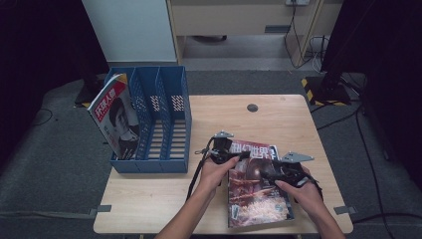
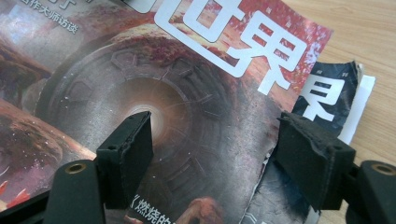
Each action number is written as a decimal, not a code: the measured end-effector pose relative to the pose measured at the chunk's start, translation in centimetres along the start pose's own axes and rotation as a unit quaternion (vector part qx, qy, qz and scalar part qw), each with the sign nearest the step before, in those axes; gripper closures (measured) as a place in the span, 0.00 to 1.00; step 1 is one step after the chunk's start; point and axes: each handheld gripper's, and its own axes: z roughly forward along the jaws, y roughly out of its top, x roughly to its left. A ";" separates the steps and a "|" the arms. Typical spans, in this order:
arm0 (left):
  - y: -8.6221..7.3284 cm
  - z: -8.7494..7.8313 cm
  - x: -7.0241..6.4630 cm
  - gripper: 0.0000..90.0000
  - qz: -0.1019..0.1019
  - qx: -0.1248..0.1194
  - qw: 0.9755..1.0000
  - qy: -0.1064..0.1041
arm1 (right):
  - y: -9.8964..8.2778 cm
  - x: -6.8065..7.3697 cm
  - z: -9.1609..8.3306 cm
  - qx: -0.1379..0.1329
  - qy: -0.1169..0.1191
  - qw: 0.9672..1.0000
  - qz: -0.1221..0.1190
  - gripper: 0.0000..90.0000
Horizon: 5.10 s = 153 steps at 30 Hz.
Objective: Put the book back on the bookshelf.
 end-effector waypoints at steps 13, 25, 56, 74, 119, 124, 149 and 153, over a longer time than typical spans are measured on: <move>1.0 -1.1 -1.2 0.87 0.032 -0.016 0.999 0.000 | 0.3 -0.4 -0.7 -0.023 0.005 0.999 0.026 0.21; 1.9 -1.6 -1.8 0.88 0.050 -0.019 0.999 0.002 | 0.3 -0.6 -0.8 -0.025 0.012 0.999 0.033 0.21; 4.9 -4.4 -2.3 0.91 0.066 -0.066 0.996 -0.004 | 0.4 -0.6 -1.0 -0.029 0.015 0.999 0.033 0.23; 7.8 -7.9 -3.3 0.92 0.096 -0.117 0.988 0.019 | 0.2 -0.9 -1.0 -0.024 0.006 0.999 0.032 0.24; 10.7 -15.0 -2.0 0.93 0.084 -0.201 0.976 0.032 | -0.5 -3.4 -2.3 -0.022 -0.094 0.994 0.060 0.41; 10.7 -15.6 -1.7 0.93 0.082 -0.205 0.975 0.036 | -0.9 -4.3 -2.9 -0.021 -0.133 0.988 0.073 0.48; 10.4 -19.1 -1.3 0.93 0.092 -0.236 0.966 0.052 | -1.6 -5.1 -3.2 -0.008 -0.170 0.983 0.066 0.60; 10.3 -19.9 -1.2 0.93 0.093 -0.241 0.965 0.054 | -1.6 -5.1 -3.2 -0.007 -0.171 0.983 0.064 0.60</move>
